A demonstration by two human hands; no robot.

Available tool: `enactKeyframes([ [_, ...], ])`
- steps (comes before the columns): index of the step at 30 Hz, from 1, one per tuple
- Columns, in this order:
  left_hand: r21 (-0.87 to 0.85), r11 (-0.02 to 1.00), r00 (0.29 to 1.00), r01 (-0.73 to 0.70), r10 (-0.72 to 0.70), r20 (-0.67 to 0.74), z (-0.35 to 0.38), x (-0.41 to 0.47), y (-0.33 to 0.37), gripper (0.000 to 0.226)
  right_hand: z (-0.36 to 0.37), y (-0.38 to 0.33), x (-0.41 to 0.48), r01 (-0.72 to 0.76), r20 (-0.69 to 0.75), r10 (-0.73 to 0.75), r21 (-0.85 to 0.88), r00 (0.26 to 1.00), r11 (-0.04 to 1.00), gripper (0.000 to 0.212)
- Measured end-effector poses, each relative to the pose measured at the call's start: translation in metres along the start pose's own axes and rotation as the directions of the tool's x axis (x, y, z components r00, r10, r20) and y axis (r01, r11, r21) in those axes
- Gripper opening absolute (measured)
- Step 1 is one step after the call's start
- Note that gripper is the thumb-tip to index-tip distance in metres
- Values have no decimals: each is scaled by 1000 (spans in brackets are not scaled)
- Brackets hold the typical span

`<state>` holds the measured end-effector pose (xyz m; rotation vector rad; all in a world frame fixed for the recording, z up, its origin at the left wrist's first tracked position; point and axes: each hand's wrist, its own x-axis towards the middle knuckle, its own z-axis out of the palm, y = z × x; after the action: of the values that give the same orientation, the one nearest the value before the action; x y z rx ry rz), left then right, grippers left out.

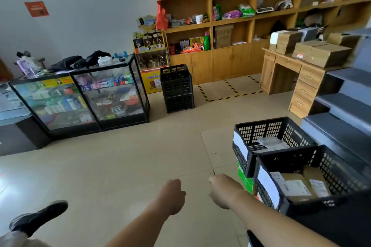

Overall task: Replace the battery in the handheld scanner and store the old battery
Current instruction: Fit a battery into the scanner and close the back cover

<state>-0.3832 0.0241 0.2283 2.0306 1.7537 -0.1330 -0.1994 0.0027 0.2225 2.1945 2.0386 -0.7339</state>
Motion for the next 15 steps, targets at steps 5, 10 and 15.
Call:
enactKeyframes([
  [5, 114, 969, 972, -217, 204, 119, 17, 63, 85, 42, -14, 79, 9, -167, -46, 174, 128, 984, 978, 27],
  [10, 182, 820, 827, -543, 484, 285, 56, 98, 211, 40, -25, 179, -39, -412, -102, 455, 288, 885, 865, 8],
  [15, 167, 571, 571, -803, 661, 486, 107, 88, 309, 33, -3, 238, -111, -691, -35, 771, 417, 636, 590, 31],
])
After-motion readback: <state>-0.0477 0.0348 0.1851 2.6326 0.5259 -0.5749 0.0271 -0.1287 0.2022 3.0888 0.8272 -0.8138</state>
